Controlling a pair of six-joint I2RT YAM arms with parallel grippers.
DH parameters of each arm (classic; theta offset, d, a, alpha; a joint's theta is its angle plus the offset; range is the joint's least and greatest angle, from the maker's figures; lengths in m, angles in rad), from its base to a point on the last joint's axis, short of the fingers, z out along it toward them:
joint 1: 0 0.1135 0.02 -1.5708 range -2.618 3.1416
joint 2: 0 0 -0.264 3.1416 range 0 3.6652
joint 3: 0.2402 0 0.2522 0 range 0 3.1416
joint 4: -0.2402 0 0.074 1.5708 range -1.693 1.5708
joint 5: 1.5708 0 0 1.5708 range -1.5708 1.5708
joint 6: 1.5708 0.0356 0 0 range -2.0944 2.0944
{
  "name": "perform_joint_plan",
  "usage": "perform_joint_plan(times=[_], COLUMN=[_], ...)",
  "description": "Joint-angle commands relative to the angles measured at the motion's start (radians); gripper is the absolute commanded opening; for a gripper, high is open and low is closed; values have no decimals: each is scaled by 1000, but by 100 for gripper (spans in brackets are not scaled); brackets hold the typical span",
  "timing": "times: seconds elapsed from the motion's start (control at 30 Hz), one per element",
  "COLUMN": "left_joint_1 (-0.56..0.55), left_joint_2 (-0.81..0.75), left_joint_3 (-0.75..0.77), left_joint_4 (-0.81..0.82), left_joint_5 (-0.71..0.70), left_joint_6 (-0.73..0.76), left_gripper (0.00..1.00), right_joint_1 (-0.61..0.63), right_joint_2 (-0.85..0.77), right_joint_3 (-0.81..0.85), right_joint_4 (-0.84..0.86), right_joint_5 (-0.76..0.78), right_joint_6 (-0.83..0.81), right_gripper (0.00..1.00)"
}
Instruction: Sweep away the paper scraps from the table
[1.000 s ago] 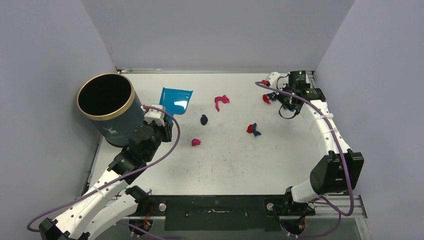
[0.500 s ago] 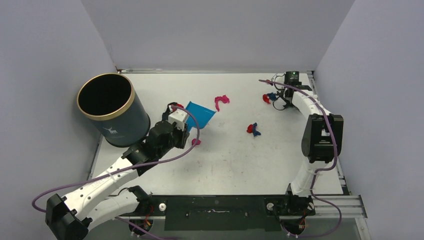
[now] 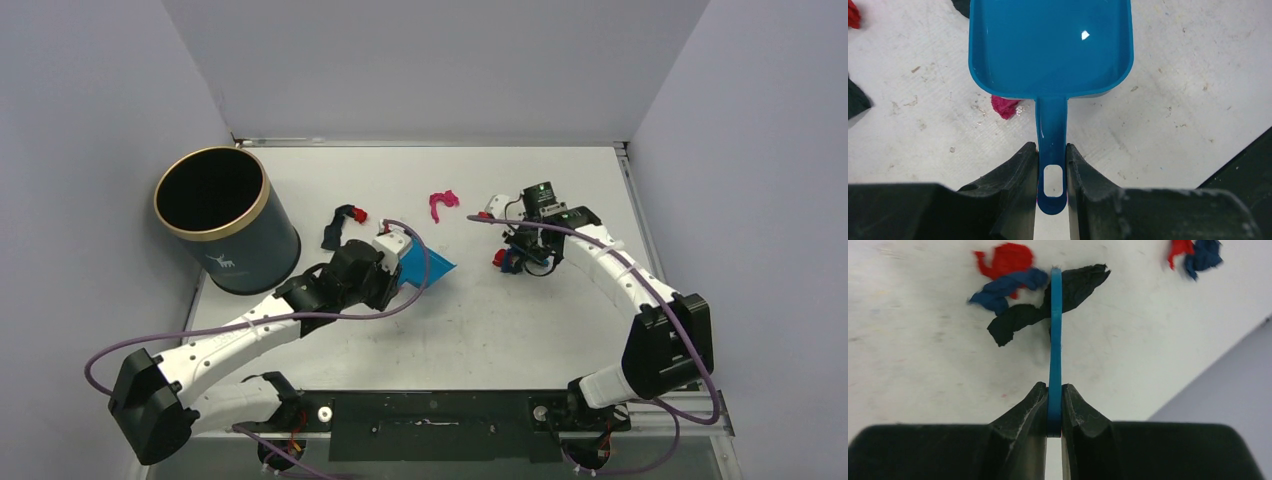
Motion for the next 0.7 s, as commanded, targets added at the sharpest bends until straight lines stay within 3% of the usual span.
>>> perform_joint_plan(times=[0.0, 0.23, 0.43, 0.67], left_joint_1=[-23, -64, -80, -106], left_joint_2=[35, 111, 187, 266], left_joint_3=[59, 68, 93, 116], left_joint_4=[-18, -44, -71, -89], left_joint_5=[83, 168, 158, 151], left_joint_6=[26, 44, 45, 59], left_gripper=[0, 0, 0, 0], right_joint_1=[31, 16, 14, 17], right_joint_2=[-62, -62, -19, 72], right_joint_3=[95, 249, 208, 199], right_joint_4=[-176, -196, -36, 0], right_joint_5=[-203, -195, 31, 47], right_joint_6=[119, 176, 204, 317], right_gripper=[5, 5, 5, 5])
